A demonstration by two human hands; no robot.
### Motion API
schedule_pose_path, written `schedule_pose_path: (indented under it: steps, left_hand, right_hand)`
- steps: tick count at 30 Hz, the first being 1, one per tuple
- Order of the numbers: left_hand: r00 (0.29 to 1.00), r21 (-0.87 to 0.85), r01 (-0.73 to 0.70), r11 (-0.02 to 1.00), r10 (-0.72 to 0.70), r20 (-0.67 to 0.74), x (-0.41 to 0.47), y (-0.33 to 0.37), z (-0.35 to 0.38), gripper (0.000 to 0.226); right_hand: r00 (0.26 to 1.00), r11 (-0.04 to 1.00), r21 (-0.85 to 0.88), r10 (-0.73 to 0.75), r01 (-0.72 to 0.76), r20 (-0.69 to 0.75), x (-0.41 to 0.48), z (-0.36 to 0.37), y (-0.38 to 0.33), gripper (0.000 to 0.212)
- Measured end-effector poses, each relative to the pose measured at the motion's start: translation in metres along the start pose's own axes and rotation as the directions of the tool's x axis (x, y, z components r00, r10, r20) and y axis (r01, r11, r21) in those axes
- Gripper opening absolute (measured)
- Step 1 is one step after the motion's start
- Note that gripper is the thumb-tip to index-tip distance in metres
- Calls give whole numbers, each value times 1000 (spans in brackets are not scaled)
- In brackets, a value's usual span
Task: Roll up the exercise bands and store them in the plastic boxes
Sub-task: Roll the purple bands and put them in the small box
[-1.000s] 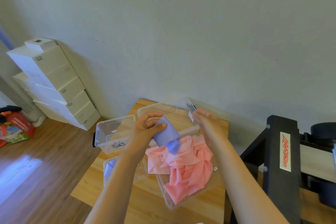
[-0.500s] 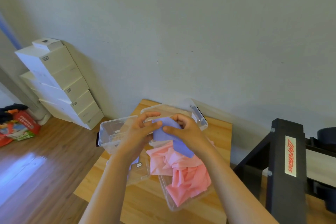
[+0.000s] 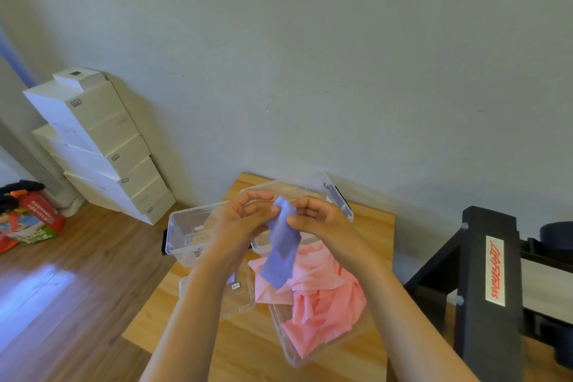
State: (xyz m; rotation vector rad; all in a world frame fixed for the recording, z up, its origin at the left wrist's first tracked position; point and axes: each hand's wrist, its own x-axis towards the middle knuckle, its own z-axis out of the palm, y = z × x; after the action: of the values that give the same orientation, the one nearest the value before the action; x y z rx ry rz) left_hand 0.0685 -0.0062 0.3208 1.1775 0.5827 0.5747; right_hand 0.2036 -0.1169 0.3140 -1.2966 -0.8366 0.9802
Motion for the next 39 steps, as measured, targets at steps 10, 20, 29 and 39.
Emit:
schedule_pose_path:
  steps: [10, 20, 29, 39]
  left_hand:
    - [975, 212, -200, 956, 216, -54, 2, 22, 18, 17]
    - [940, 172, -212, 962, 249, -233, -7, 16, 32, 11]
    - [948, 115, -193, 975, 215, -233, -9, 33, 36, 11]
    - [963, 63, -206, 976, 214, -161, -13, 46, 34, 12]
  right_hand:
    - [974, 984, -123, -147, 127, -173, 8, 3, -16, 25]
    - [914, 975, -80, -221, 206, -340, 10, 5, -34, 27]
    - [953, 986, 21, -155, 166, -259, -1, 1, -48, 18]
    - [960, 985, -3, -167, 170, -224, -7, -1, -62, 15]
